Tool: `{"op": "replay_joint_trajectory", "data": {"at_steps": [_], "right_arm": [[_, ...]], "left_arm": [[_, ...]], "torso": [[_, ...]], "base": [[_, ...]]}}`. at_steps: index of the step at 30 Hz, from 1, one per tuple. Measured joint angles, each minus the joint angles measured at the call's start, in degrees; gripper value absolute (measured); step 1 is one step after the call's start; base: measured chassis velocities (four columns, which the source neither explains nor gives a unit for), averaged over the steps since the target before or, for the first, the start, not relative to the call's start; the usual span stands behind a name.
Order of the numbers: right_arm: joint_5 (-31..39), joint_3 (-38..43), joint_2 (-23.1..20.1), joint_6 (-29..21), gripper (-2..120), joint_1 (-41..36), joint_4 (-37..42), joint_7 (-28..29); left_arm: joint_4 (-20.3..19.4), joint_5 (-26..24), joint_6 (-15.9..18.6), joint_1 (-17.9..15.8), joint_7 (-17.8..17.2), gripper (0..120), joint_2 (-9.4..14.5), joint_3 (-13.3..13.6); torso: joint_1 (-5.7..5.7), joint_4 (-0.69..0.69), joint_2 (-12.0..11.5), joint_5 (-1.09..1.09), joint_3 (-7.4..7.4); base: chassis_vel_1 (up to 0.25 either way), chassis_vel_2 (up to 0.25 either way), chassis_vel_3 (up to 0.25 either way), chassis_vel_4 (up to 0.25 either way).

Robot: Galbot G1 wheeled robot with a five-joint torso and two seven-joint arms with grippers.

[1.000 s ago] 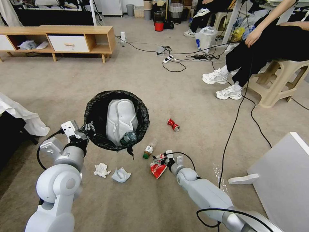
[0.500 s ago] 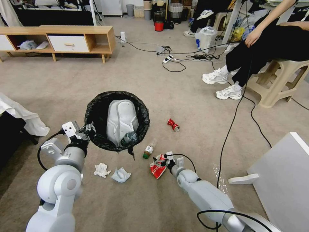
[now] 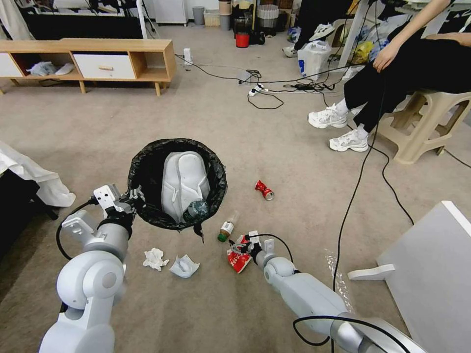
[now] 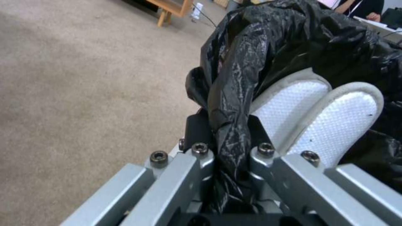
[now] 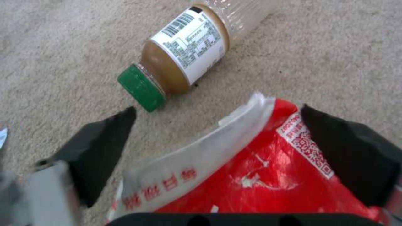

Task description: Pick up the trash bin and place the garbage on the floor into it.

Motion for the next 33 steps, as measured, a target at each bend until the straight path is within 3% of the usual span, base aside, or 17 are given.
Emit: {"op": "replay_joint_trajectory", "data": {"at_steps": [2,7,12,14,18,26,33], "right_arm": [[0.0,0.0,0.0,0.0,95,0.0,0.0,0.0],[-0.1,0.0,-0.2,0.0,71,-0.2,-0.1,-0.1],[-0.1,0.2,-0.3,0.0,58,-0.4,0.1,-0.2],[-0.1,0.4,-0.4,0.0,46,-0.5,0.2,-0.2],[-0.1,0.6,-0.4,0.1,36,-0.5,0.3,-0.3],[0.3,0.7,-0.4,0.3,3,-0.5,0.9,-0.5],[0.5,0.7,-0.3,0.4,0,-0.5,1.0,-0.5]], "left_arm": [[0.0,0.0,0.0,0.0,0.0,4,0.0,0.0],[0.1,0.1,-0.1,0.0,0.0,4,0.0,0.0],[0.1,0.2,-0.2,0.1,0.1,4,-0.3,0.0],[0.2,0.3,-0.3,0.1,0.1,4,-0.4,0.1],[0.2,0.4,-0.3,0.1,0.1,4,-0.5,0.1],[0.1,0.6,-0.5,0.2,0.1,4,-0.6,0.1],[0.0,0.6,-0.7,0.2,0.1,4,-0.7,0.0]], "torso": [[0.00,0.00,0.0,0.00,0.00],[0.00,0.00,0.0,0.00,0.00],[0.00,0.00,0.0,0.00,0.00],[0.00,-0.01,0.0,0.00,0.00],[0.00,0.00,0.0,0.00,0.00],[0.00,0.00,0.0,0.00,0.00],[0.00,0.00,0.0,0.00,0.00]], "base": [[0.000,0.000,0.000,0.000],[0.000,0.000,0.000,0.000],[0.000,0.000,0.000,0.000],[0.000,0.000,0.000,0.000],[0.000,0.000,0.000,0.000],[0.000,0.000,0.000,0.000],[0.000,0.000,0.000,0.000]]}}
